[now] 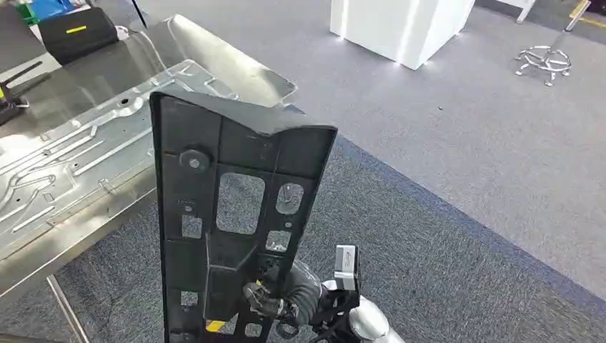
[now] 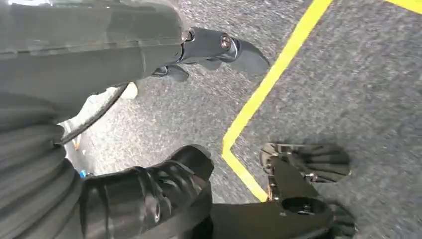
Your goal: Take the parts from the cabinet and place them on the table.
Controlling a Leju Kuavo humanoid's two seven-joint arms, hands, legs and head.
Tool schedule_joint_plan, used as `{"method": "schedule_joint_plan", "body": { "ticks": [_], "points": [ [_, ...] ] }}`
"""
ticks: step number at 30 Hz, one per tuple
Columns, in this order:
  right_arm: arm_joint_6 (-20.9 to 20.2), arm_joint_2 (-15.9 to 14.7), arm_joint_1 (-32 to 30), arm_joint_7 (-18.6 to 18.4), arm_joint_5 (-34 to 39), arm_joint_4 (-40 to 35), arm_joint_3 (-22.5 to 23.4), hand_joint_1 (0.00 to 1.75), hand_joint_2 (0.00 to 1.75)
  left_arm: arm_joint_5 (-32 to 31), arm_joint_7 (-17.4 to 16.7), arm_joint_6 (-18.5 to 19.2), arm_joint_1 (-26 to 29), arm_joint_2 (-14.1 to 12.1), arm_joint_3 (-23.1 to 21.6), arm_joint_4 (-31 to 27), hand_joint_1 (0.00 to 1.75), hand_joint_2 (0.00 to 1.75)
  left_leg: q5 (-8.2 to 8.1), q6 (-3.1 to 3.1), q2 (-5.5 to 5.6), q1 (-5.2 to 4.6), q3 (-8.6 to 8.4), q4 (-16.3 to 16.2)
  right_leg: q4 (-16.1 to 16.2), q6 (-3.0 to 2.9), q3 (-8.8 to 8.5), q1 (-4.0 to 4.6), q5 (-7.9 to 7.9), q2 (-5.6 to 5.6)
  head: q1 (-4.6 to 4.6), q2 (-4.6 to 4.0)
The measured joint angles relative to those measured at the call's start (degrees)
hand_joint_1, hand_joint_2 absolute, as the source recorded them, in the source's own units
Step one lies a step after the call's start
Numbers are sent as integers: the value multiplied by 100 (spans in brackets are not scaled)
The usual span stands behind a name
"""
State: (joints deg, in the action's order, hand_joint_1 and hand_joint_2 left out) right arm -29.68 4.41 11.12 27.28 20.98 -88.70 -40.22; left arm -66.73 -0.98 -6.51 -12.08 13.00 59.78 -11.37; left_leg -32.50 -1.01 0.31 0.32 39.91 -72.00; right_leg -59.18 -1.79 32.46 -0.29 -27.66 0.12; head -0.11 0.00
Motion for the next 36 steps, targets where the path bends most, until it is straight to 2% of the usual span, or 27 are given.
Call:
{"method": "schedule_joint_plan", "body": {
  "ticks": [1, 2, 3, 6, 7, 9, 10, 12, 13, 14, 17, 18, 19, 21, 22, 23, 24, 25, 27, 28, 29, 30, 31, 32, 33, 34, 36],
  "points": [
    [2, 0, -9, 0, 0, 0, -2, 164, 175, 4, -2, 0, 14, 0, 0, 0, 0, 175, -87, -6, 0, 0, 249, -388, -1, -2, -26, 8, -30, 4, 0, 0],
    [2, 0, -13, 0, 0, 0, 0, 164, 175, 7, -2, 0, 29, 0, 0, 0, 0, 175, -17, -2, 0, 0, 372, -499, -2, -2, -63, 13, -62, 11, 0, 0],
    [2, 2, -13, 0, 0, 0, 0, 164, 175, 9, -2, 0, 36, 0, 0, 0, 0, 175, 186, 14, 1, -1, 348, -325, -2, 1, -112, 18, -98, 24, 2, 0],
    [2, 11, -7, 0, -2, 0, -2, 164, 175, 9, -2, -2, 33, 0, 0, 0, 0, 175, 1063, 148, 1, -35, -257, 1147, 9, 26, -319, 25, -246, 28, -2, 0],
    [2, 11, -2, 0, 0, 0, 0, 164, 175, 11, 0, -2, 23, -7, 0, 0, 0, 175, 911, 199, -2, -94, -356, 1220, 24, 67, -312, 38, -285, 20, -11, 0],
    [2, 18, -2, 0, 0, 0, -2, 164, 175, 11, 0, -15, 6, -7, -2, 0, 0, 175, 887, 249, 1, -134, -397, 1358, 91, 129, -333, -6, -291, 30, -7, 0],
    [2, 13, -9, 0, 0, 0, -2, 164, 175, 11, -2, -17, 14, -9, 0, 0, 0, 175, 878, 277, 3, -133, -430, 1419, 0, 173, -364, -3, -198, 18, 0, 0],
    [2, 11, -1, 0, 0, -2, -2, 164, 175, 11, 0, -20, 30, -11, 0, 0, 0, 175, 869, 332, 8, -78, -635, 1570, -177, 212, -317, -9, -197, 11, -4, 0],
    [0, 11, 10, 2, 4, -2, -2, 164, 175, 11, 0, -20, 22, -9, 0, 0, 0, 175, 841, 376, 8, -72, -699, 1585, -454, 224, -185, -2, -216, 14, -11, 0],
    [0, 11, 19, 2, 2, -2, -2, 164, 175, 11, 0, -18, 11, -9, 0, 0, 0, 175, 800, 403, 7, -70, -743, 1592, -886, 252, 87, -4, -340, 19, -4, 0],
    [0, -7, -8, 0, 2, 2, -2, 164, 175, 11, 0, -15, 20, -7, 0, 0, 0, 175, 656, 393, 11, -70, -887, 1586, -1680, 315, 783, -33, -810, 16, -7, 0],
    [2, -7, -9, 0, 2, 2, -2, 164, 175, 11, 0, -15, 32, -7, 0, 0, 0, 175, 607, 385, 13, -67, -950, 1582, -1591, 331, 844, -49, -761, 14, -7, 0],
    [2, -7, -7, 0, 2, 2, -2, 164, 175, 11, 0, -15, 37, -4, 0, 0, 0, 175, 540, 371, 15, -60, -1035, 1572, -1276, 336, 800, -62, -555, 9, -5, 0],
    [2, -7, -7, 0, 2, 0, -2, 164, 175, 13, 0, -15, 34, -2, 0, 0, 0, 175, 408, 325, 17, -33, -1187, 1539, -446, 349, 556, -70, 62, -3, -7, 0],
    [0, -13, -10, 0, 2, 9, -2, 164, 175, 13, 0, -13, 44, -2, 0, 0, 0, 175, 326, 273, 16, -35, -1214, 1517, -61, 324, 480, -68, 522, -23, -22, 0],
    [2, -15, 0, 0, 5, 15, -2, 164, 175, 13, -4, -13, 36, -2, 0, 0, 0, 175, 296, 239, 29, -41, -1239, 1473, -47, 283, 511, -26, 359, -29, -2, 0],
    [2, -13, -5, 0, 2, 15, -4, 164, 175, 11, -4, -15, 13, -4, 0, 0, 0, 175, 271, 191, 18, -44, -1164, 1485, -72, 189, 501, -21, 425, -7, -5, 0],
    [4, -13, -10, 0, 0, 17, -2, 164, 175, 9, -7, -15, 6, -4, 0, 0, 0, 175, 270, 167, 10, -45, -1226, 1468, -52, 158, 524, -10, 415, 13, -7, 0],
    [4, -4, 0, 0, -4, 15, 0, 164, 175, 7, -2, -20, 8, -2, 0, 0, 0, 175, 286, 122, 9, -38, -1164, 1355, -19, 89, 431, -30, 391, 31, -7, 0],
    [20, -4, 3, 0, -15, 15, 0, 164, 175, 4, 4, -26, 7, -2, 0, 0, 0, 175, 291, 99, 9, -22, -1068, 1100, 6, 49, 367, -32, 364, 16, -9, 0],
    [48, -2, 13, 9, -61, 15, -2, 164, 175, -7, 11, -31, 2, -2, 0, 0, 0, 175, 189, 70, 1, -19, -852, 724, 15, 11, 330, -31, 338, -8, -2, 0],
    [85, -4, 22, 18, -115, 15, -2, 164, 175, -7, 13, -31, -2, 0, 0, 0, 0, 175, 34, 47, 2, -12, -635, 376, 16, -11, 313, -25, 314, -26, -5, 0],
    [140, -4, 20, 42, -199, 17, -4, 164, 175, -7, 13, -31, 2, 2, 0, 0, 0, 175, -248, 21, 1, 0, -313, -98, 15, -26, 288, -12, 279, -35, -5, 0],
    [157, -4, 19, 59, -236, 17, -4, 164, 175, -7, 13, -31, 6, 2, 0, 0, 0, 175, -375, 13, 0, 5, -136, -318, 15, -28, 272, -3, 255, -45, -2, 0],
    [168, -7, 19, 76, -266, 18, -6, 164, 175, -9, 13, -31, 21, 0, 0, 0, 0, 175, -327, 13, 0, 6, -13, -360, 12, -28, 242, 11, 226, -57, -4, 0],
    [181, -7, 19, 81, -271, 17, -9, 164, 175, -11, 15, -31, 28, 0, 0, 0, 0, 175, -173, 26, 0, 5, -32, -199, 12, -26, 213, 17, 205, -69, -2, 0],
    [203, -7, 20, 92, -299, 15, -11, 164, 175, -15, 31, -31, 26, 0, 0, 0, 0, 175, 500, 100, -59, -11, -393, 773, 12, -19, 111, 45, 144, -134, -2, 0]
  ]
}}
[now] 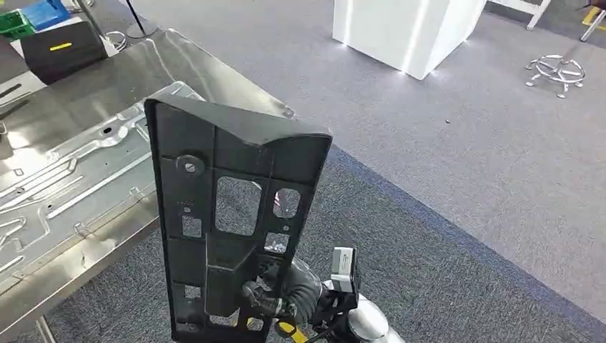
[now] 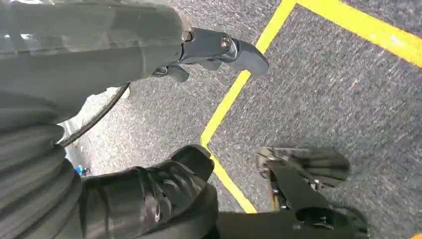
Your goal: Take the parts from the cabinet and place them on the table.
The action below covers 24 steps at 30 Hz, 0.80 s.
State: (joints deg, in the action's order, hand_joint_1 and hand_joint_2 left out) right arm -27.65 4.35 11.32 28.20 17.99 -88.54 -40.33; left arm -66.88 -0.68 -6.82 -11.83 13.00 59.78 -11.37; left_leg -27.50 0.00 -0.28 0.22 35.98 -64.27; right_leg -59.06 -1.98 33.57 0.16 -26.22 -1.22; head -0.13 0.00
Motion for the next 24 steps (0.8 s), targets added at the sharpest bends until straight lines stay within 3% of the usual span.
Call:
{"method": "schedule_joint_plan", "body": {
  "ticks": [1, 2, 3, 6, 7, 9, 11, 12, 13, 15, 16, 17, 19, 21, 22, 23, 24],
  "points": [
    [0, 0, 0, 6, -13, 0, 0, 164, 175, -2, 2, -2, -5, 0, -2, 0, 0, 175, 260, 52, -109, -20, -188, 444, 1, 6, -42, 6, -28, -35, -2, 0],
    [2, -2, -8, 11, -30, 0, 0, 164, 175, -9, 9, 0, -25, -7, -2, 0, 0, 175, 119, 92, -253, -82, -205, 545, 14, 30, -72, 10, -40, -84, -7, 0],
    [4, -11, -8, 24, -37, -2, 2, 164, 175, -11, 17, 0, -47, -2, -4, 0, 0, 175, -8, 107, -258, -96, -178, 598, 12, 72, -53, 5, -60, -105, 7, 0],
    [13, -13, -16, 39, -70, -28, -2, 164, 175, -17, 22, 0, -13, -2, -7, 0, 0, 175, 221, 223, -121, -106, -221, 677, 44, 175, -135, 11, -119, -258, 4, 0],
    [20, -24, -20, 44, -76, -55, -2, 164, 175, -17, 24, 0, 1, 2, -7, 0, 0, 175, 314, 229, -89, -24, -332, 791, -10, 216, -155, -3, -172, -204, 5, 0],
    [17, -35, -4, 74, -79, -68, -2, 164, 175, -17, 37, -2, -25, 9, -7, 0, 0, 175, 341, 269, -14, -22, -351, 826, -600, 249, 119, -15, -545, 45, 0, 0],
    [28, -68, -42, 77, -96, -61, -4, 164, 175, -17, 50, -2, -30, 9, -7, 0, 0, 175, 322, 279, 97, -27, -342, 810, -1496, 287, 585, -44, -907, 102, 0, 0],
    [33, -83, -50, 79, -98, -61, -4, 164, 175, -17, 50, -2, -24, 9, -7, 0, 0, 175, 311, 270, 160, -26, -339, 793, -1698, 298, 724, -47, -904, 106, 0, 0],
    [33, -92, -50, 79, -107, -63, -4, 164, 175, -17, 50, -2, -15, 9, -7, 0, 0, 175, 291, 262, 221, -22, -342, 772, -1585, 308, 713, -53, -742, 108, -2, 0],
    [33, -92, -47, 79, -112, -63, -4, 164, 175, -17, 50, -2, -15, 11, -7, 0, 0, 175, 236, 228, 358, -13, -359, 709, -755, 310, 362, -82, -193, 151, -2, 0],
    [33, -94, -45, 79, -114, -63, -4, 164, 175, -17, 52, -2, -18, 20, -7, 0, 0, 175, 199, 205, 418, -6, -360, 660, -227, 305, 130, -101, 68, 264, 0, 0],
    [33, -98, -39, 79, -116, -61, -6, 164, 175, -17, 52, -2, -19, 24, -7, 0, 0, 175, 172, 175, 464, -18, -324, 624, -105, 279, 68, -104, -62, 503, -4, 0],
    [35, -103, -44, 85, -127, -66, -4, 164, 175, -15, 50, -2, -33, 22, -7, 0, 0, 175, 170, 105, 560, 11, -252, 573, -57, 262, 70, -84, -38, 456, -2, 0],
    [35, -103, -26, 87, -129, -68, -7, 164, 175, -15, 48, -2, -15, 22, -7, 0, 0, 175, 185, 34, 644, 27, -248, 615, -35, 187, 50, -72, -32, 377, -2, 0],
    [35, -92, -17, 87, -129, -72, -7, 164, 175, -13, 48, -2, -12, 15, -7, 0, 0, 175, 140, 18, 621, 31, -233, 585, 33, 141, 11, -127, -4, 305, 2, 0],
    [37, -92, -10, 87, -131, -72, -7, 164, 175, -15, 46, -2, -18, 17, -7, 0, 0, 175, 33, -15, 343, 6, -173, 412, 68, 120, -27, -112, -7, 254, 11, 0],
    [35, -92, -1, 90, -131, -79, -7, 164, 175, -15, 48, -2, -36, 17, -7, 0, 0, 175, -158, -44, 195, 17, 9, 49, 77, 84, -43, -105, -16, 175, 22, 0]
  ]
}}
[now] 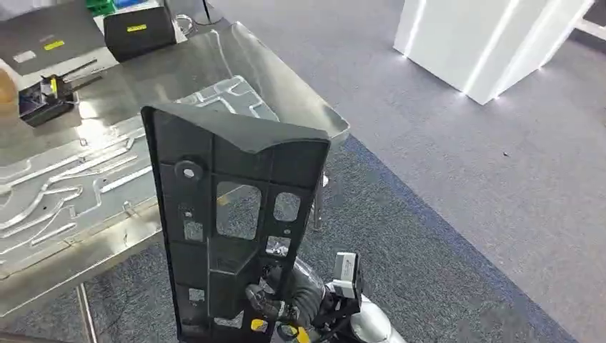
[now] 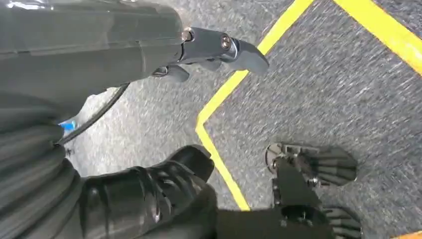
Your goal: Take the parts from the cabinet and place them on the table.
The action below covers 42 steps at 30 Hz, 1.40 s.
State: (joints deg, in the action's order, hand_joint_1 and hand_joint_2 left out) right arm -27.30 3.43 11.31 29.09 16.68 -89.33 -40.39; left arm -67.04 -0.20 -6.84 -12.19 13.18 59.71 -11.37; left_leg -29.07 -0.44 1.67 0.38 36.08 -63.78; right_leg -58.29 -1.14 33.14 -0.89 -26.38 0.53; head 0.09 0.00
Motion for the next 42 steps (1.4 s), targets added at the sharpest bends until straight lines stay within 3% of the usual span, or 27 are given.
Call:
{"method": "schedule_joint_plan", "body": {
  "ticks": [2, 4, 6, 7, 8, 9, 12, 13, 14, 16, 18, 19, 21, 23, 24, 26, 28, 29, 30, 31, 33, 34, 36, 37, 38, 39, 42],
  "points": [
    [9, 0, -6, 0, -4, 4, 0, 164, 175, 0, 0, 2, -13, 0, -2, 0, 0, 175, -365, -48, -99, 28, 466, -885, -2, -32, -6, 18, -24, -143, -2, 0],
    [18, 0, -6, 0, -11, 4, 0, 164, 175, 2, 2, 2, 11, 0, -2, 0, 0, 175, -319, -73, -128, 50, 639, -1140, -6, -29, -11, 21, -42, -255, 0, 0],
    [28, 0, -3, 0, -13, 4, 0, 164, 175, 2, 2, 2, 20, 0, -2, 0, 0, 175, 150, -81, -172, 64, 297, -435, -20, -6, -35, 21, -73, -360, 0, 0],
    [30, 0, 2, 0, -15, 4, -2, 164, 175, 2, 2, 2, 14, 0, -2, 0, 0, 175, 411, -64, -296, 63, 7, 122, -30, 14, -60, 20, -97, -407, 0, 0],
    [31, 0, 3, 0, -15, 2, -2, 164, 175, 2, 4, 2, 5, -2, -2, 0, 0, 175, 421, -45, -546, 38, -174, 518, -27, 40, -86, 33, -116, -450, 0, 0],
    [35, -2, 10, 0, -15, 2, 0, 164, 175, 2, 4, 2, -15, 0, -2, 0, 0, 175, 389, 14, -556, -24, -217, 567, -32, 76, -87, 77, -135, -489, 0, 0],
    [44, -2, 15, 0, -24, 2, -9, 164, 175, 7, 2, 0, -14, -2, -4, 0, 0, 175, 395, 112, -373, -39, -174, 553, -7, 150, -132, 68, -146, -625, -4, 0],
    [50, 0, 24, 0, -24, -4, -13, 164, 175, 7, 2, 0, -16, -2, -4, 0, 0, 175, 421, 168, -304, -11, -225, 616, -10, 210, -166, 77, -181, -683, -2, 0],
    [48, -2, 33, 0, -31, -9, -15, 164, 175, 9, 2, 0, -7, 7, -4, 0, 0, 175, 441, 197, -255, 7, -256, 643, -126, 239, -140, 20, -266, -476, -4, 0],
    [35, -4, 45, 4, -28, -15, -22, 164, 175, 13, 4, 0, -31, 7, -4, 0, 0, 175, 440, 263, -167, 9, -254, 643, -880, 241, 242, 19, -678, -138, -17, 0],
    [48, -24, 11, 0, -33, -9, -24, 164, 175, 17, 4, 0, -29, 7, -4, 0, 0, 175, 431, 278, -36, -6, -249, 630, -1753, 246, 717, 20, -971, -67, -15, 0],
    [48, -35, 7, 0, -33, -7, -26, 164, 175, 17, 4, 0, -23, 7, -4, 0, 0, 175, 428, 279, 31, -10, -249, 618, -1881, 241, 819, 19, -918, -63, -15, 0],
    [48, -39, 10, 0, -33, -4, -28, 164, 175, 17, 4, 0, -20, 7, -4, 0, 0, 175, 410, 265, 183, -10, -257, 581, -1338, 214, 625, 18, -468, -48, -15, 0],
    [46, -39, 18, 0, -33, -7, -31, 164, 175, 22, 4, 0, -20, 20, -4, 0, 0, 175, 368, 233, 317, -3, -255, 530, -321, 169, 185, 12, 49, 165, -15, 0],
    [44, -44, 21, 0, -33, -2, -33, 164, 175, 22, 4, 0, -24, 26, -4, 0, 0, 175, 350, 203, 352, -36, -217, 491, -186, 150, 131, 0, -65, 381, -13, 0],
    [46, -46, 23, 0, -35, -2, -35, 164, 175, 26, 4, -2, -24, 26, -4, 0, 0, 175, 363, 135, 455, 16, -177, 492, -154, 143, 118, 34, -49, 303, -13, 0],
    [42, -44, 57, 0, -35, 0, -46, 164, 175, 44, 4, -6, -11, 26, -2, 0, 0, 175, 376, 59, 563, 18, -161, 527, -100, 76, 85, 8, -24, 206, -13, 0],
    [42, -33, 72, -2, -35, 0, -48, 164, 175, 46, 4, -7, -6, 24, -2, 0, 0, 175, 329, 50, 436, 27, -162, 463, -52, 40, 45, -15, -2, 116, -15, 0],
    [42, -28, 76, 0, -35, 2, -48, 164, 175, 61, 4, -11, -18, 26, -2, 0, 0, 175, 195, 20, 149, -8, -69, 257, -16, 1, 12, -13, -8, 68, 13, 0],
    [35, -20, 85, 2, -33, 2, -48, 164, 175, 63, 11, -11, -36, 26, -2, 0, 0, 175, -18, -11, 1, 2, 130, -139, -10, -21, -1, -3, -15, -19, 13, 0],
    [33, -20, 83, 0, -33, 20, -50, 164, 175, 70, 15, -11, -47, 31, -2, 0, 0, 175, -350, -50, -100, 31, 563, -963, -17, -43, -3, 11, -40, -166, 13, 0],
    [33, -20, 85, 0, -33, 37, -52, 164, 175, 77, 17, -11, -38, 31, -2, 0, 0, 175, -378, -70, -123, 42, 709, -1217, -19, -41, -6, 13, -52, -239, 15, 0],
    [33, -17, 88, 0, -33, 57, -57, 164, 175, 85, 30, -11, -18, 31, -2, 0, 0, 175, -46, -77, -150, 51, 537, -826, -24, -24, -32, 12, -79, -355, 15, 0],
    [33, -13, 94, 0, -33, 63, -59, 164, 175, 90, 42, -11, -20, 31, -2, 0, 0, 175, 249, -61, -200, 51, 247, -269, -29, -8, -60, 11, -103, -417, 15, 0],
    [31, -11, 102, -2, -33, 63, -66, 164, 175, 112, 55, -11, -25, 31, -2, 0, 0, 175, 476, -33, -357, 44, -37, 262, -33, 14, -93, 14, -127, -464, 15, 0],
    [22, -11, 106, -2, -33, 63, -68, 164, 175, 129, 63, -11, -44, 31, 2, 0, 0, 175, 394, -1, -570, -14, -178, 513, -31, 51, -105, 42, -150, -479, 13, 0],
    [-52, -7, 163, -133, 119, 98, -85, 164, 175, 166, 94, -26, -33, 31, 9, 0, 0, 175, 404, 108, -433, -47, -152, 529, -11, 124, -137, 66, -165, -566, 7, 0]
  ]
}}
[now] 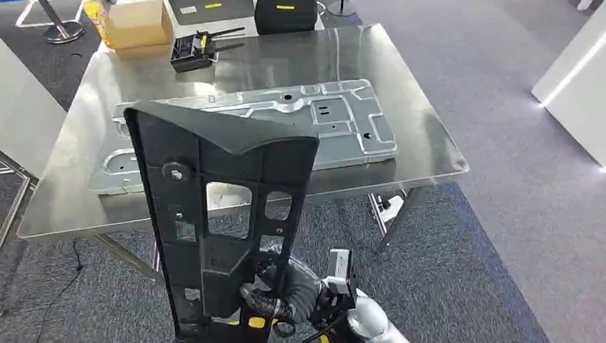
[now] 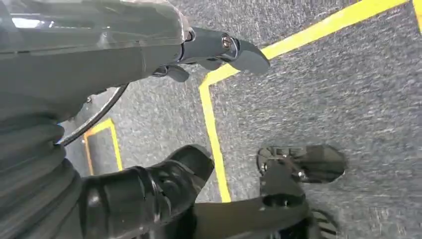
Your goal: Take the parts from the cabinet and place them on the table.
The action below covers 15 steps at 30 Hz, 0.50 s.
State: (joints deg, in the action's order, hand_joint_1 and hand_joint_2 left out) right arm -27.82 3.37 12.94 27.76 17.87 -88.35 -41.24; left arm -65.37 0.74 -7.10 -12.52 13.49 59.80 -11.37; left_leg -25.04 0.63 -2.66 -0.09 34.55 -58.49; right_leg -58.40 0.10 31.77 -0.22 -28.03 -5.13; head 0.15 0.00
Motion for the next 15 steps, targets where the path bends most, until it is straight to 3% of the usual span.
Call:
{"method": "schedule_joint_plan", "body": {
  "ticks": [1, 2, 3, 4, 5, 6, 7, 8, 9, 11, 12, 13, 15],
  "points": [
    [-18, 7, 18, -90, 113, 18, 0, 164, 175, 15, 7, -11, 8, 0, 7, 0, 0, 175, 10, 37, 28, 2, -1, 17, 14, 33, -20, 10, -4, -39, 2, 0],
    [-26, 9, 42, -158, 211, 35, 0, 164, 175, 18, 13, -20, 13, 11, 11, 0, 0, 175, 44, 92, 70, 65, -49, 79, -24, 83, -2, -6, -56, 13, 2, 0],
    [-37, 7, 71, -208, 274, 62, 0, 164, 175, 22, 20, -37, 9, 26, 11, 0, 0, 175, 42, 125, 90, 59, -58, 92, -191, 100, 49, -26, -174, 282, -7, 0],
    [-52, 7, 89, -213, 300, 77, 0, 164, 175, 24, 22, -46, -4, 26, 11, 0, 0, 175, 40, 162, 102, 60, -57, 91, -509, 97, 206, -31, -357, 414, -4, 0],
    [-57, 4, 92, -223, 305, 94, 0, 164, 175, 31, 24, -48, -13, 28, 13, 0, 0, 175, 37, 168, 135, 55, -58, 90, -993, 100, 454, -31, -580, 473, -9, 0],
    [-57, -2, 89, -239, 305, 125, 0, 164, 175, 31, 24, -57, -13, 42, 13, 0, 0, 175, 29, 179, 169, 46, -57, 88, -1458, 104, 706, -30, -755, 492, -2, 0],
    [-59, -9, 90, -252, 305, 158, 0, 164, 175, 31, 24, -61, -10, 42, 15, 0, 0, 175, 25, 186, 204, 35, -57, 79, -1807, 100, 918, -30, -820, 494, -7, 0],
    [-41, -13, 96, -265, 303, 188, 0, 164, 175, 35, 24, -61, -7, 42, 17, 0, 0, 175, 14, 189, 237, 27, -64, 71, -1852, 88, 990, -30, -720, 494, -4, 0],
    [9, -13, 130, -287, 281, 223, 0, 164, 175, 42, 24, -64, -6, 44, 17, 0, 0, 175, -1, 188, 270, 22, -73, 55, -1610, 68, 919, -27, -485, 495, -4, 0],
    [103, -13, 283, -346, 261, 315, 2, 164, 175, 50, 24, -70, -9, 57, 17, 0, 0, 175, -45, 163, 318, 19, -100, 11, -607, 5, 495, -12, 111, 503, -4, 0],
    [147, -13, 389, -390, 257, 370, 11, 164, 175, 53, 22, -77, -8, 59, 20, 2, 0, 175, -66, 145, 324, 24, -97, -2, -193, -38, 342, 3, 218, 520, -9, 0],
    [190, -4, 529, -431, 244, 461, 22, 164, 175, 53, 13, -77, -16, 70, 20, 4, 0, 175, -81, 114, 330, -26, -60, -51, -101, -49, 300, 29, 177, 535, -4, 0],
    [326, 7, 844, -519, 169, 639, 59, 164, 175, 28, -7, -74, -20, 70, 20, 2, 0, 175, -63, 68, 329, 4, -38, -25, -129, -68, 327, 35, 190, 541, -4, 0]
  ]
}}
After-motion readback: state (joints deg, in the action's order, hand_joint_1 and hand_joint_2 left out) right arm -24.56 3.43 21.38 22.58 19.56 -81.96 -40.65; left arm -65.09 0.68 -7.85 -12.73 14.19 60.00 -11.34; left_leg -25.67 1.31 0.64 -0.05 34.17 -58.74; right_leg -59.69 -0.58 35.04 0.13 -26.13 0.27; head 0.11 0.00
